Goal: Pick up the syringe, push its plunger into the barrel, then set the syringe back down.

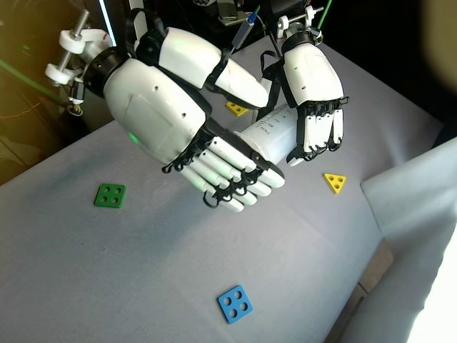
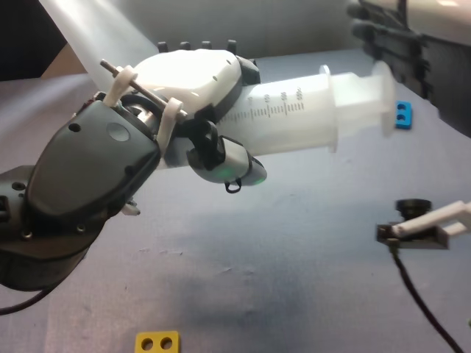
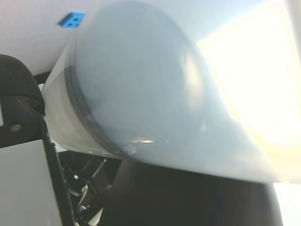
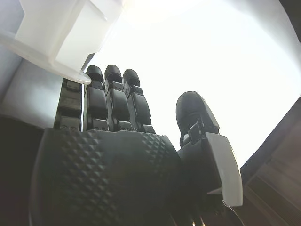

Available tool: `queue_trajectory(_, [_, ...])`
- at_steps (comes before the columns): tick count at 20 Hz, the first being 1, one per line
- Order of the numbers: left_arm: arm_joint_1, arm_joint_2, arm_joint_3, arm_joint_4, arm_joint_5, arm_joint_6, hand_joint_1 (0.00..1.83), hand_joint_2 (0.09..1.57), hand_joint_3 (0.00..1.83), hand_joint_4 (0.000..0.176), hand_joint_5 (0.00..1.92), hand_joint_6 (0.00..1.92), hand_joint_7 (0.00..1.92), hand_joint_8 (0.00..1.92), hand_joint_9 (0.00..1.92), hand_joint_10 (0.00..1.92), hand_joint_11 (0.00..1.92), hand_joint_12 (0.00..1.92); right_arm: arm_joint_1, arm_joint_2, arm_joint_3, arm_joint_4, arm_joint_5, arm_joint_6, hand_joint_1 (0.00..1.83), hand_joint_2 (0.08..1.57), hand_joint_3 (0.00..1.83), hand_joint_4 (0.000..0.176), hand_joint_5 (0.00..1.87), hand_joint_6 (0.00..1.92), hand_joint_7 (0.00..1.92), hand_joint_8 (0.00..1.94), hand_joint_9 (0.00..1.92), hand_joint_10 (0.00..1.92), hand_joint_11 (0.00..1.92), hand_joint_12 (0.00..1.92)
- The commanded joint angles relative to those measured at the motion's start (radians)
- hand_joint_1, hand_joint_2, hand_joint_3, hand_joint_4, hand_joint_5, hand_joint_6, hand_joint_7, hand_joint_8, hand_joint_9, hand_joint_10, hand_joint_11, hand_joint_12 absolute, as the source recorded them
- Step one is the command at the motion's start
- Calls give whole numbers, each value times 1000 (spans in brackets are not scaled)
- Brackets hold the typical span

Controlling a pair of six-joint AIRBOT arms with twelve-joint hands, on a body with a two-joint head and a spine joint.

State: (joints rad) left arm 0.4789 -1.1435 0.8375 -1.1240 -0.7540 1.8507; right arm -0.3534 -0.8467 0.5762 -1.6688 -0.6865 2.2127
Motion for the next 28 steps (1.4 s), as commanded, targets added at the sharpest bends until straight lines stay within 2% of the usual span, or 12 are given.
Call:
queue_trajectory(1, [-22,-15,-8,104,-2,-27,1191,1226,1,0,801,1120,774,1519,660,1223,412,1423,27,-40,-17,-70,119,27,0,1370,0,0,198,1,149,2,92,3,0,218])
queue_trajectory(5, [-23,-14,-9,104,-2,-25,1204,1224,0,0,831,1057,754,1563,638,1259,432,1416,47,-103,-17,-75,98,27,0,1387,4,0,223,6,177,5,111,6,0,272])
queue_trajectory(7, [-22,-13,-10,104,-2,-23,1207,1220,0,0,844,1037,756,1559,643,1268,447,1410,48,-128,-17,-75,98,27,0,1390,3,0,216,1,175,1,109,2,0,231])
queue_trajectory(9, [-22,-13,-11,104,-2,-21,1197,1227,1,0,817,1087,753,1558,639,1271,434,1422,39,-144,-18,-75,98,28,0,1384,0,0,214,0,166,1,106,0,0,247])
queue_trajectory(13, [-22,-13,-11,104,-2,-18,1206,1231,1,0,829,1054,730,1603,608,1335,421,1462,18,-149,-18,-92,99,27,0,1380,0,0,221,6,176,4,119,4,0,283])
queue_trajectory(16, [-22,-14,-10,104,-2,-18,1199,1226,1,0,830,1067,746,1567,629,1284,432,1428,28,-87,-12,-108,82,27,0,1378,0,0,215,2,166,3,108,1,0,257])
queue_trajectory(20, [-23,-18,-11,104,-2,-18,1202,1224,0,0,813,1079,771,1541,647,1258,436,1428,38,29,45,-109,119,17,0,1383,0,0,216,3,172,5,109,4,0,259])
queue_trajectory(24, [-22,-19,-11,117,-2,-18,1213,1219,0,0,825,1044,779,1546,654,1262,421,1434,21,155,104,-109,273,-2,0,1391,3,0,213,2,169,1,106,3,0,286])
queue_trajectory(26, [-19,-19,-11,127,-2,-18,1219,1216,0,0,839,1019,777,1550,649,1280,427,1445,13,204,133,-109,346,-52,0,1388,1,0,212,1,166,0,102,1,0,289])
queue_trajectory(28, [-13,-18,-10,137,-2,-18,1206,1216,0,0,822,1064,791,1513,671,1254,424,1438,17,229,173,-209,402,-72,0,1394,3,0,211,0,172,1,115,4,0,316])
